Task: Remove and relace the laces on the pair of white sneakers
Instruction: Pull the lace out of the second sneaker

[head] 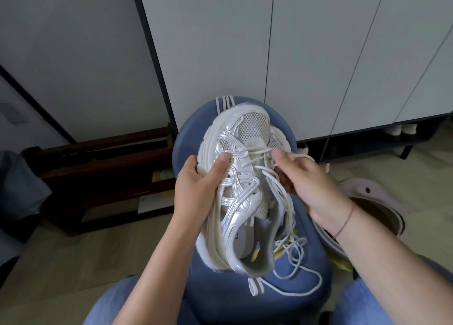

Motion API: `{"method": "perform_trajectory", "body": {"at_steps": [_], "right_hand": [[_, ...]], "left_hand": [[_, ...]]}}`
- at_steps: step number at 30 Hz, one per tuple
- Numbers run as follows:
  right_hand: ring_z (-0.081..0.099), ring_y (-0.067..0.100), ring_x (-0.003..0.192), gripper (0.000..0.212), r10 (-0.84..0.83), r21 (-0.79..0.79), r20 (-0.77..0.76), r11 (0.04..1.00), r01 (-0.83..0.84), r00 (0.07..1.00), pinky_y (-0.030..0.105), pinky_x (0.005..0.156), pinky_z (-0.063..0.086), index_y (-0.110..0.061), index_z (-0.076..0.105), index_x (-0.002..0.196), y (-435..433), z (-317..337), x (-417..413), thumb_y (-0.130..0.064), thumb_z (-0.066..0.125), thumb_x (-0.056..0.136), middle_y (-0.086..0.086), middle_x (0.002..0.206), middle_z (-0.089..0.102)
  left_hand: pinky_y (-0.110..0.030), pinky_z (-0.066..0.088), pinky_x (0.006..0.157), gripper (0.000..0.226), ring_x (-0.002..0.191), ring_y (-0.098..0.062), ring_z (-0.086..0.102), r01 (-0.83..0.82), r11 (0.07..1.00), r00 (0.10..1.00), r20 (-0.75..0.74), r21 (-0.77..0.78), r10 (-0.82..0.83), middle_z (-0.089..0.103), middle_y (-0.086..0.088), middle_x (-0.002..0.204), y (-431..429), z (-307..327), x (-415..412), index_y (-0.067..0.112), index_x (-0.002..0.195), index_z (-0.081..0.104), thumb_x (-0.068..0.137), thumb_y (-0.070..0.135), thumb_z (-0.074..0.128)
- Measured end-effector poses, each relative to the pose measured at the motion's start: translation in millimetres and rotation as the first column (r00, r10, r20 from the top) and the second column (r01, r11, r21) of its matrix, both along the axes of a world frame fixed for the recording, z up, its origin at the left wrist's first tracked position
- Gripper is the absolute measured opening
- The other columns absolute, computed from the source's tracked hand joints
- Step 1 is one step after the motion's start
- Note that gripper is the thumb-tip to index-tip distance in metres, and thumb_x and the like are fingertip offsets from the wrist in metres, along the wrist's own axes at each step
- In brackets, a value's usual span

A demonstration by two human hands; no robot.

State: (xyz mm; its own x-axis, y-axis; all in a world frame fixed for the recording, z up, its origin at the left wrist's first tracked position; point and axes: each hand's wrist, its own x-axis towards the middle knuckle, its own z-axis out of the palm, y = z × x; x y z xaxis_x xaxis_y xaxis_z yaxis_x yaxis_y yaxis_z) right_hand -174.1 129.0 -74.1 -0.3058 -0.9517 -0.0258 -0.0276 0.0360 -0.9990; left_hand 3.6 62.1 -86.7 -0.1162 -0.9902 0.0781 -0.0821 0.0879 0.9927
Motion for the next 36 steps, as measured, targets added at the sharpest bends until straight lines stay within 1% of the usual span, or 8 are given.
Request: {"method": "perform_trajectory", "body": {"at_steps": [3, 6, 14, 20, 24, 28, 32, 36], "right_hand": [[0.063, 0.016, 0.074, 0.036, -0.041, -0.091, -0.138, 0.995, 0.029, 0.990, 0.039, 0.076, 0.050, -0.022, 0.068, 0.075, 1, -2, 5, -0.055, 0.055, 0.082, -0.001, 0.071, 0.066], [0.046, 0.012, 0.052, 0.031, -0.013, -0.130, 0.154, 0.991, 0.034, 0.988, 0.020, 0.052, 0.041, -0.011, 0.054, 0.066, -2, 2, 2, -0.036, 0.057, 0.085, -0.001, 0.055, 0.049], [0.034, 0.006, 0.043, 0.042, 0.002, -0.125, 0.867, 0.969, 0.214, 0.499, 0.017, 0.048, 0.036, -0.018, 0.049, 0.057, -5, 15, -32, -0.037, 0.045, 0.094, -0.007, 0.051, 0.040], [0.045, 0.019, 0.057, 0.052, -0.034, 0.059, 0.141, 0.998, 0.026, 0.989, 0.036, 0.065, 0.041, -0.019, 0.051, 0.063, 0, 2, -5, -0.069, 0.052, 0.077, 0.005, 0.059, 0.048], [0.057, 0.016, 0.069, 0.037, -0.100, -0.080, -0.193, 0.993, 0.086, 0.976, 0.038, 0.072, 0.045, -0.022, 0.061, 0.065, 3, -1, 7, -0.054, 0.056, 0.083, 0.000, 0.067, 0.060], [0.051, 0.013, 0.060, 0.034, -0.101, -0.160, 0.119, 0.980, 0.119, 0.988, 0.028, 0.065, 0.043, -0.023, 0.064, 0.062, -2, 3, 5, -0.027, 0.054, 0.094, -0.004, 0.059, 0.056], [0.039, 0.010, 0.048, 0.041, -0.123, -0.092, 0.651, 0.967, 0.239, 0.749, 0.019, 0.051, 0.037, -0.016, 0.050, 0.054, -4, 13, -13, -0.026, 0.051, 0.094, -0.002, 0.053, 0.045], [0.037, 0.011, 0.050, 0.036, -0.111, 0.003, 0.689, 0.989, 0.151, 0.716, 0.022, 0.054, 0.035, -0.016, 0.045, 0.067, -1, 13, -18, -0.039, 0.047, 0.095, -0.001, 0.058, 0.043]], "left_hand": [[-0.056, 0.056, 0.085, 0.068, 0.086, -0.027, 0.073, 0.007, 1.000, 1.000, 0.002, 0.003, -0.007, 0.075, -0.004, 0.089, 0, 0, 0, 0.016, 0.094, 0.063, 0.058, 0.073, 0.075], [-0.054, 0.056, 0.086, 0.068, 0.085, -0.024, 0.073, 0.008, 1.000, 1.000, 0.009, 0.000, -0.008, 0.075, -0.002, 0.090, 0, 1, 2, 0.017, 0.096, 0.064, 0.059, 0.072, 0.074], [-0.056, 0.056, 0.086, 0.069, 0.087, -0.026, 0.073, 0.008, 1.000, 1.000, -0.016, 0.008, -0.008, 0.075, -0.004, 0.092, -1, 2, 3, 0.016, 0.096, 0.063, 0.058, 0.072, 0.075], [-0.054, 0.056, 0.087, 0.069, 0.087, -0.023, 0.073, 0.017, 1.000, 1.000, -0.023, 0.017, -0.017, 0.076, -0.001, 0.090, -1, 0, 1, 0.017, 0.097, 0.064, 0.057, 0.072, 0.075], [-0.055, 0.056, 0.086, 0.065, 0.085, -0.024, 0.074, 0.028, 1.000, 0.999, -0.018, 0.014, -0.028, 0.076, -0.001, 0.089, 0, 0, 1, 0.017, 0.097, 0.064, 0.060, 0.069, 0.076], [-0.052, 0.057, 0.086, 0.064, 0.086, -0.022, 0.073, 0.020, 1.000, 1.000, -0.016, 0.007, -0.020, 0.076, -0.002, 0.090, 0, 1, 2, 0.015, 0.098, 0.064, 0.064, 0.068, 0.078], [-0.051, 0.057, 0.086, 0.070, 0.086, -0.024, 0.072, -0.004, 1.000, 1.000, -0.016, -0.009, 0.004, 0.075, -0.006, 0.091, 0, 3, 5, 0.010, 0.097, 0.063, 0.063, 0.070, 0.076], [-0.053, 0.057, 0.086, 0.071, 0.084, -0.021, 0.072, -0.010, 1.000, 1.000, -0.009, -0.007, 0.009, 0.074, -0.007, 0.088, -1, 2, 4, 0.010, 0.096, 0.063, 0.061, 0.070, 0.074]]}}
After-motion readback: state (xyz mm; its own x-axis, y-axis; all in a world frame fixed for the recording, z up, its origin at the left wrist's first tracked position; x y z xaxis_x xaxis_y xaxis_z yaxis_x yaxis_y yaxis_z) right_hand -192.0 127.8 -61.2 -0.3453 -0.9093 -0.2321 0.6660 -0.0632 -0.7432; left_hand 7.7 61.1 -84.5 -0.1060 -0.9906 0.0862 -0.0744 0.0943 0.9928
